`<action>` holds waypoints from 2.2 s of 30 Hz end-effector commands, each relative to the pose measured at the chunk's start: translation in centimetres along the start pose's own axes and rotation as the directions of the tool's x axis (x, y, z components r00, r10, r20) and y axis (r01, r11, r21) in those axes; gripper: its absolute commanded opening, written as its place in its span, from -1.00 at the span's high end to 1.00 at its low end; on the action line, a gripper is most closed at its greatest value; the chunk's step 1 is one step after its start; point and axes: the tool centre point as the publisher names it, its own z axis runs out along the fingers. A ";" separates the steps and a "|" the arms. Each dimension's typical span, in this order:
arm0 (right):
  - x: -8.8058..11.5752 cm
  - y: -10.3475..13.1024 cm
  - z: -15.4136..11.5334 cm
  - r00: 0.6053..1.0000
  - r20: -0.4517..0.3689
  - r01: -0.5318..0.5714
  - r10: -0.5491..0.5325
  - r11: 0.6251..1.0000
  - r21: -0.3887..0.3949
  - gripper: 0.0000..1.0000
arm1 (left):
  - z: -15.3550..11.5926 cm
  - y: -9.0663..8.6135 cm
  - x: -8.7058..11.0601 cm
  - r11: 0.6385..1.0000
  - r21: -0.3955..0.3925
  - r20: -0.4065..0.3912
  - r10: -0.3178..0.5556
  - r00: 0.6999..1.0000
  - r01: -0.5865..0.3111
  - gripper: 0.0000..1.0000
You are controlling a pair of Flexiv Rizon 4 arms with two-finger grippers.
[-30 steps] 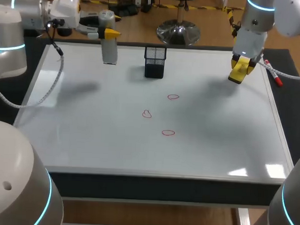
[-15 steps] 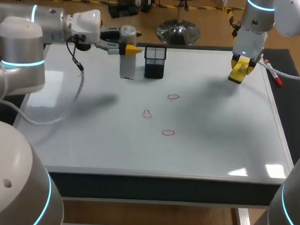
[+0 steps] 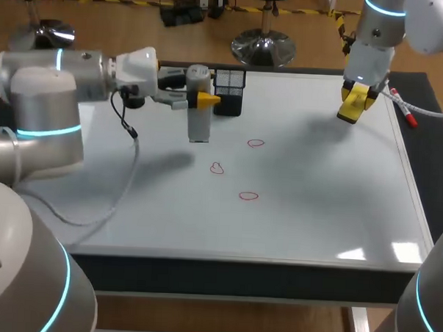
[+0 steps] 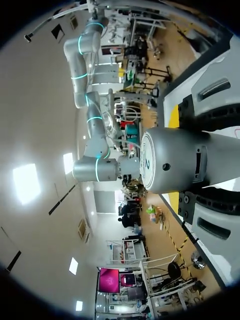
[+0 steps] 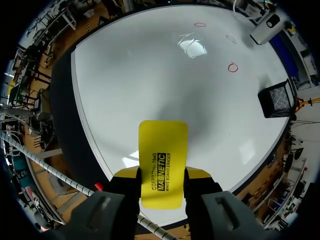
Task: Pick up the inspection probe, press it on each red-marked spot on the whiteboard one by one, put down the probe, pick up the eraser, and wipe off all the red marks.
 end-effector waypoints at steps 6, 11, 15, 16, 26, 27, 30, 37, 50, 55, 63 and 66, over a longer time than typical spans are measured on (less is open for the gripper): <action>0.0 -0.1 -0.1 1.000 -0.003 0.002 -0.002 1.000 0.000 1.00 | 1.4 1.3 1.1 1.000 0.001 0.085 -0.016 0.996 0.016 1.00; 0.0 -0.1 -0.1 1.000 -0.003 0.002 -0.002 1.000 0.000 1.00 | 1.8 1.8 2.0 1.000 0.008 0.088 -0.025 0.996 0.024 1.00; 0.0 -0.1 -0.1 1.000 -0.003 0.002 -0.002 1.000 0.000 1.00 | 2.1 2.6 2.7 0.999 0.021 0.081 -0.042 0.996 0.041 1.00; 0.0 -0.1 -0.1 1.000 -0.003 0.002 -0.002 1.000 0.000 1.00 | 2.1 2.8 2.8 0.999 0.021 0.082 -0.044 0.996 0.042 1.00; 0.0 -0.1 -0.1 1.000 -0.003 0.002 -0.002 1.000 0.000 1.00 | 2.3 3.4 3.4 0.999 0.017 0.073 -0.048 0.996 0.047 1.00; 0.0 -0.1 -0.1 1.000 -0.003 0.002 -0.002 1.000 0.000 1.00 | 2.4 3.4 3.5 0.999 0.017 0.071 -0.048 0.996 0.047 1.00; 0.0 -0.1 -0.1 1.000 -0.003 0.002 -0.002 1.000 0.000 1.00 | 2.4 3.5 3.7 0.999 0.015 0.063 -0.042 0.997 0.041 1.00; 0.0 -0.1 -0.1 1.000 -0.003 0.002 -0.002 1.000 0.000 1.00 | 2.4 3.7 3.9 1.000 0.013 0.056 -0.027 0.998 0.026 1.00; 0.0 -0.1 -0.1 1.000 -0.003 0.002 -0.002 1.000 0.000 1.00 | 2.4 4.2 4.2 1.000 0.013 0.046 -0.024 0.999 0.024 1.00; 0.0 -0.1 -0.1 1.000 -0.003 0.002 -0.002 1.000 0.000 1.00 | 2.6 4.5 4.5 1.000 0.011 0.043 -0.023 0.999 0.022 1.00; 0.0 -0.1 -0.1 1.000 -0.003 0.002 -0.002 1.000 0.000 1.00 | 2.8 4.7 4.7 1.000 0.007 0.038 -0.017 0.999 0.017 1.00; 0.0 -0.1 -0.1 1.000 -0.003 0.002 -0.002 1.000 0.000 1.00 | 2.9 4.7 4.9 1.000 0.004 0.033 -0.020 0.999 0.020 1.00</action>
